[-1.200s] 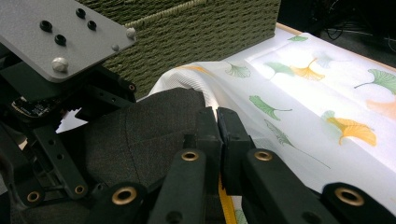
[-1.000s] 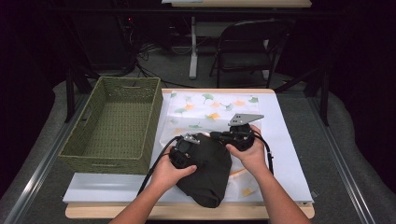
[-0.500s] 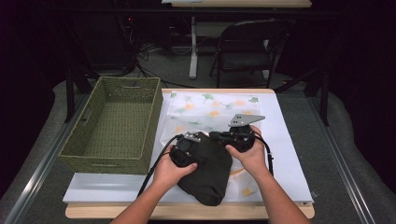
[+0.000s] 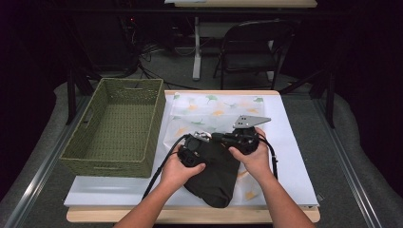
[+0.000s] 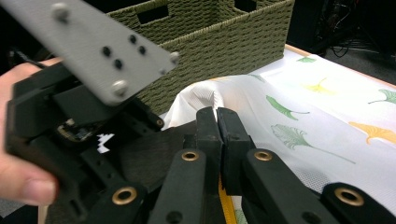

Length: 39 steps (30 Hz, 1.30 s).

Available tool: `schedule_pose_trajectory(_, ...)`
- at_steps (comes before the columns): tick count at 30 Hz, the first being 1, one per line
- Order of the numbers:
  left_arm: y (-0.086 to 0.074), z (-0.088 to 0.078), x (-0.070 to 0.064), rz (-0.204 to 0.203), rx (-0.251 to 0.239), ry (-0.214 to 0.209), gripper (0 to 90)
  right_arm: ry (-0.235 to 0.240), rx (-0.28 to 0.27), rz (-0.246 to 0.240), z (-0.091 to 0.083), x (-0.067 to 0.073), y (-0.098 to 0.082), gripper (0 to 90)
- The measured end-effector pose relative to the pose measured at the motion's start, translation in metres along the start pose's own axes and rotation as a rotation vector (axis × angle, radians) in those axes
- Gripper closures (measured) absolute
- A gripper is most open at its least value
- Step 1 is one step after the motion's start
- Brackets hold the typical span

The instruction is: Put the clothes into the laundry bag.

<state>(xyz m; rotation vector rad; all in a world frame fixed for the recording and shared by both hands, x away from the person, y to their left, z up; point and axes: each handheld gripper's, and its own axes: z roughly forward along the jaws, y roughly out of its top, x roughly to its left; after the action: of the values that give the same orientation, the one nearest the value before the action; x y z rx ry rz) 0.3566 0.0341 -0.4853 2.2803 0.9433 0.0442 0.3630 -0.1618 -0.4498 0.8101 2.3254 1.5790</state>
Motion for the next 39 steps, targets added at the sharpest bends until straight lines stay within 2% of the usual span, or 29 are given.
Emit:
schedule_pose_trajectory(9, 0.013, -0.006, 0.009, -0.060, -0.039, -0.004, 58.9, 0.015, -0.016, 0.002, -0.004, 0.003, 0.002, 88.5)
schedule_pose_trajectory(14, 0.017, -0.009, 0.010, -0.072, -0.050, 0.018, 58.8, 0.016, -0.026, 0.001, -0.005, 0.003, 0.003, 88.6)
schedule_pose_trajectory(19, 0.012, 0.005, 0.015, -0.071, -0.040, 0.052, 56.5, 0.003, -0.012, 0.000, -0.004, 0.001, 0.001, 88.6)
schedule_pose_trajectory(23, 0.006, 0.014, 0.018, -0.100, -0.048, 0.028, 50.7, -0.010, 0.011, 0.012, -0.002, -0.003, -0.003, 88.6)
schedule_pose_trajectory(25, 0.007, 0.014, 0.018, -0.081, -0.034, 0.038, 46.5, -0.009, 0.014, 0.017, -0.001, -0.005, -0.005, 88.6)
schedule_pose_trajectory(26, 0.007, 0.013, 0.018, -0.055, -0.025, 0.050, 45.1, -0.011, 0.018, 0.017, -0.001, -0.006, -0.005, 88.6)
schedule_pose_trajectory(30, 0.009, 0.014, 0.015, -0.018, 0.007, 0.070, 42.0, -0.013, 0.021, 0.013, -0.001, -0.005, -0.005, 88.6)
schedule_pose_trajectory(32, 0.009, 0.014, 0.014, -0.034, 0.018, 0.074, 40.9, -0.018, 0.025, 0.013, -0.001, -0.004, -0.005, 88.6)
schedule_pose_trajectory(34, 0.009, 0.014, 0.016, -0.067, 0.025, 0.070, 37.5, -0.019, 0.027, 0.010, -0.001, -0.004, -0.005, 88.6)
schedule_pose_trajectory(39, 0.010, 0.010, 0.017, -0.083, 0.018, 0.040, 37.8, -0.022, 0.031, 0.006, 0.000, -0.005, -0.006, 88.6)
